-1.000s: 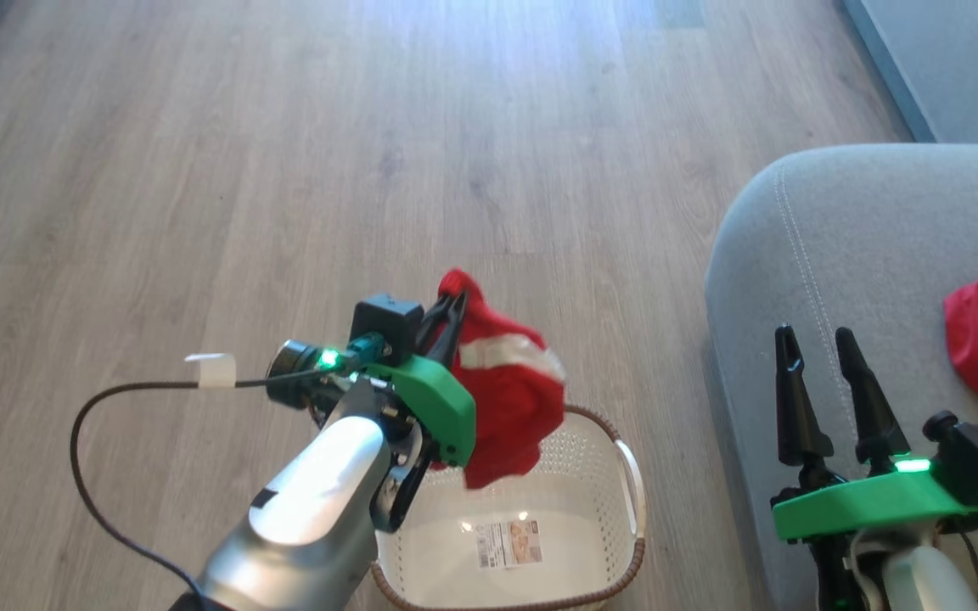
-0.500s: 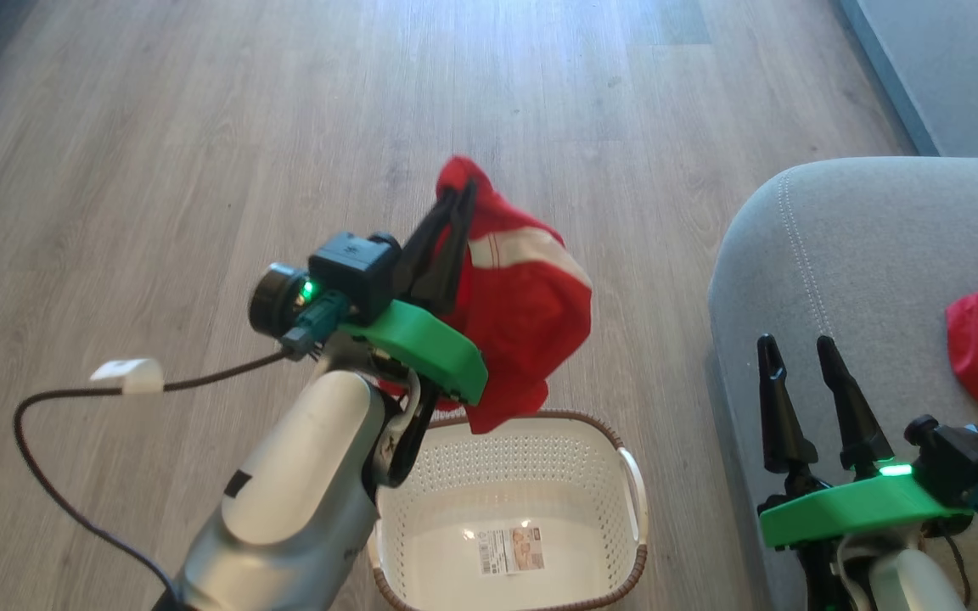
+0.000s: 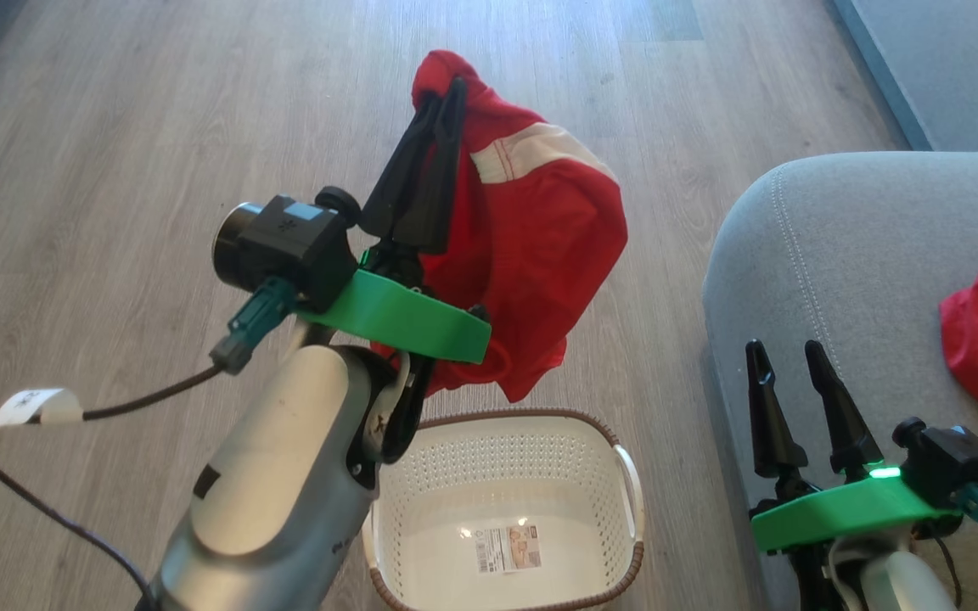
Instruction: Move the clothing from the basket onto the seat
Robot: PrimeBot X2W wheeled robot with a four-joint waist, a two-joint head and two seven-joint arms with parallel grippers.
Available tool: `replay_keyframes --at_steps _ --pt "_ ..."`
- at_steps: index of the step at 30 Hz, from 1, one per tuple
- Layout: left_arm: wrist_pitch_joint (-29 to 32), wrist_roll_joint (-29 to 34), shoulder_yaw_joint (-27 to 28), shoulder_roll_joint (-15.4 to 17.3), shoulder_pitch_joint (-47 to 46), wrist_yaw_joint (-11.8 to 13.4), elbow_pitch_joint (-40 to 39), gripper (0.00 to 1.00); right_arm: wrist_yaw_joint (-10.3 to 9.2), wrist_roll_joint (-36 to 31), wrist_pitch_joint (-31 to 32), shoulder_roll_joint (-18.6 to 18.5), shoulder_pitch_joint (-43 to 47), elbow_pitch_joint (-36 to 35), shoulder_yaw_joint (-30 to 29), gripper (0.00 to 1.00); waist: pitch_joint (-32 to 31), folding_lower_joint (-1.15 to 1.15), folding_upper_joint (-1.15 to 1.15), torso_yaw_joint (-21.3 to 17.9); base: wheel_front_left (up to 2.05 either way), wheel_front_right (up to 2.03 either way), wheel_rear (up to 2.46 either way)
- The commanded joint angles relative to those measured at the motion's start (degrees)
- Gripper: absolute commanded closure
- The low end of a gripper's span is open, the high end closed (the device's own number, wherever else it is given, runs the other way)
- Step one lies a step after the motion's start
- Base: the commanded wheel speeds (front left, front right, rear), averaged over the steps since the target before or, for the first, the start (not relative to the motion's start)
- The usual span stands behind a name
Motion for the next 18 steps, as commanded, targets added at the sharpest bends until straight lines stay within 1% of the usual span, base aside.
replay_keyframes --at_steps 1,9,14,18 --pt "-0.3 0.1 2.4 0.5 -2.3 0.4 -2.6 1.00 0.41 -0.4 -0.4 -0.5 -1.7 -1.7 1.5 0.00 0.1 0.00 0.00 0.0 0.00 0.00 0.00" --pt "-0.3 -0.1 1.8 0.5 -2.4 0.8 -4.3 1.00 0.41 -0.6 -0.4 -0.5 -1.7 -1.7 1.9 0.00 0.2 0.00 0.00 -0.2 0.00 0.00 0.00" --pt "-0.3 -0.1 1.8 0.5 -2.3 0.6 -4.1 1.00 0.41 -1.2 -0.4 -0.5 -1.8 -2.1 2.2 0.00 0.3 0.00 0.00 -0.3 0.00 0.00 0.00" --pt "-0.3 -0.2 1.7 0.5 -2.2 0.5 -4.2 1.00 0.41 -3.1 -0.4 -0.5 -2.0 -3.4 4.0 0.00 0.5 0.00 0.00 -0.3 0.00 0.00 0.00"
